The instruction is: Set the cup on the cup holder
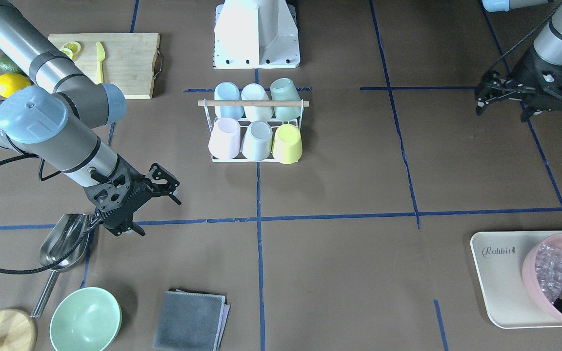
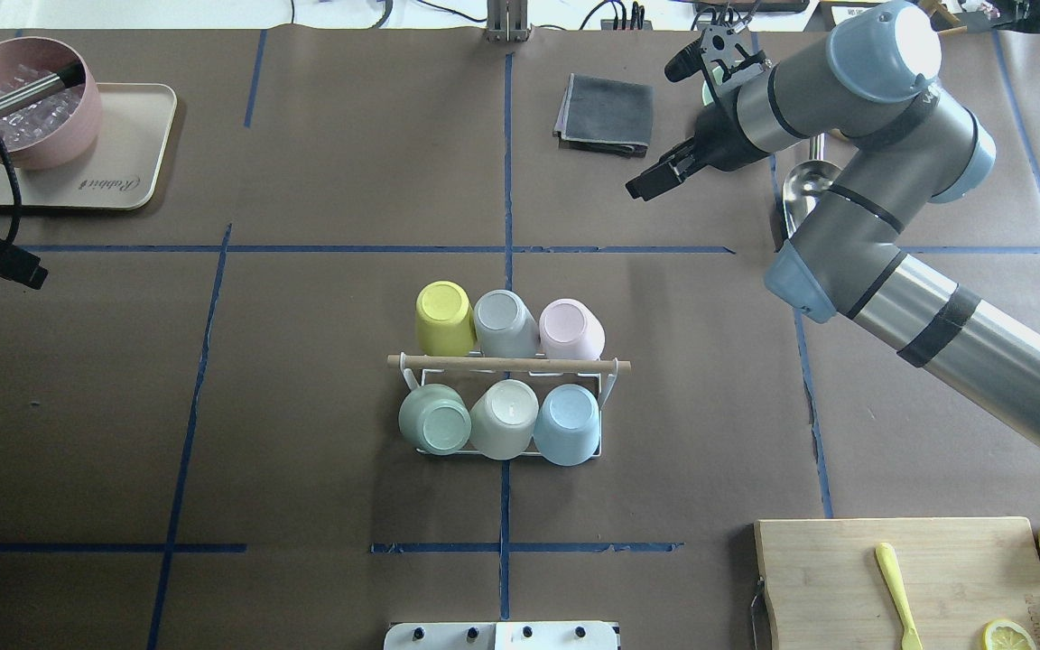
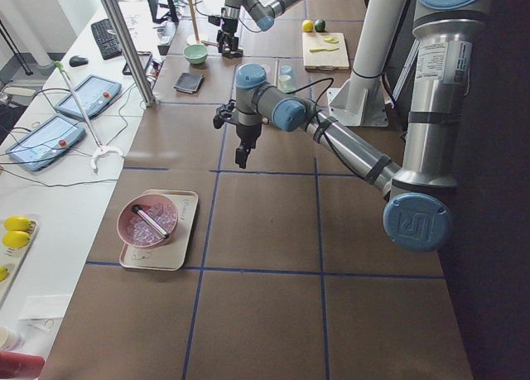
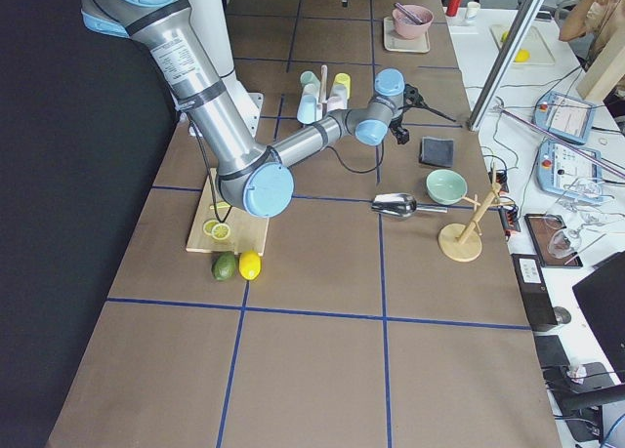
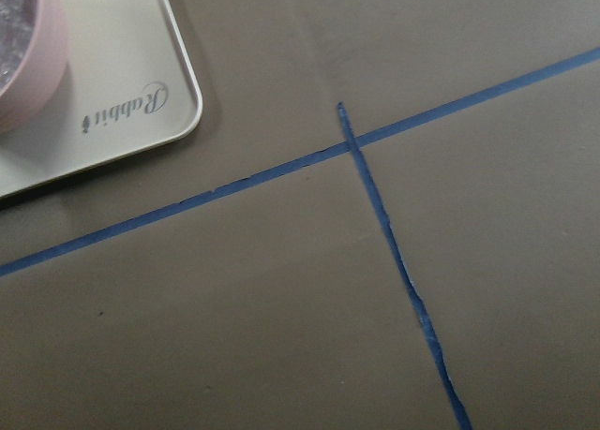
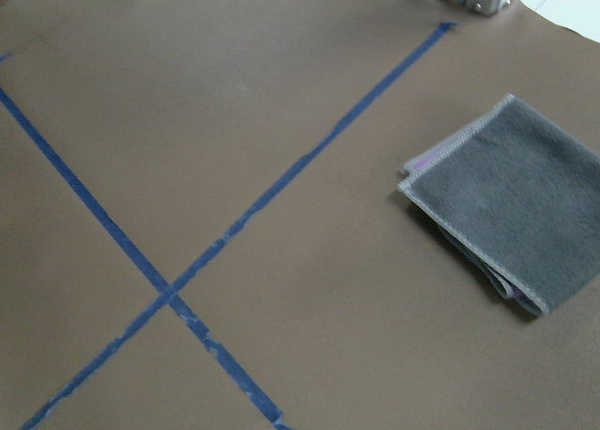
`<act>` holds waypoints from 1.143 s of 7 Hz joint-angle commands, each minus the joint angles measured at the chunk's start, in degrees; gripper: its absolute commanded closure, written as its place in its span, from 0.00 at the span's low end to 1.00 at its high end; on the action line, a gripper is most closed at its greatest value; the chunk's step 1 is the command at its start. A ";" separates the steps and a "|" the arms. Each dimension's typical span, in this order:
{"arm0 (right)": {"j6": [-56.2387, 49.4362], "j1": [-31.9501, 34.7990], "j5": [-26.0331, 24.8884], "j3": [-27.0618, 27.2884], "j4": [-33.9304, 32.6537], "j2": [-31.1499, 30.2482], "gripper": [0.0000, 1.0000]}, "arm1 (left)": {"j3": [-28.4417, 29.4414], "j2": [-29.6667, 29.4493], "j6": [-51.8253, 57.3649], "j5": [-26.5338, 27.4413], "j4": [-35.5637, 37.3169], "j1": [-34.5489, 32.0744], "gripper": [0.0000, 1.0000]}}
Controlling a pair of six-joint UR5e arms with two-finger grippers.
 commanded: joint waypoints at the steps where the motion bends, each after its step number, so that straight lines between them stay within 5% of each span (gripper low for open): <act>1: -0.04 0.67 -0.93 0.13 -16.72 0.00 0.00 | 6.82 0.66 -0.03 -4.70 0.97 -6.55 0.00; 4: -0.04 4.52 -1.29 0.48 -30.98 0.44 0.00 | 13.18 5.47 12.35 -8.50 1.24 -18.16 0.00; 8: 0.05 8.39 -0.15 9.34 -31.12 -7.62 0.00 | 20.12 8.05 20.09 -8.42 1.32 -25.48 0.00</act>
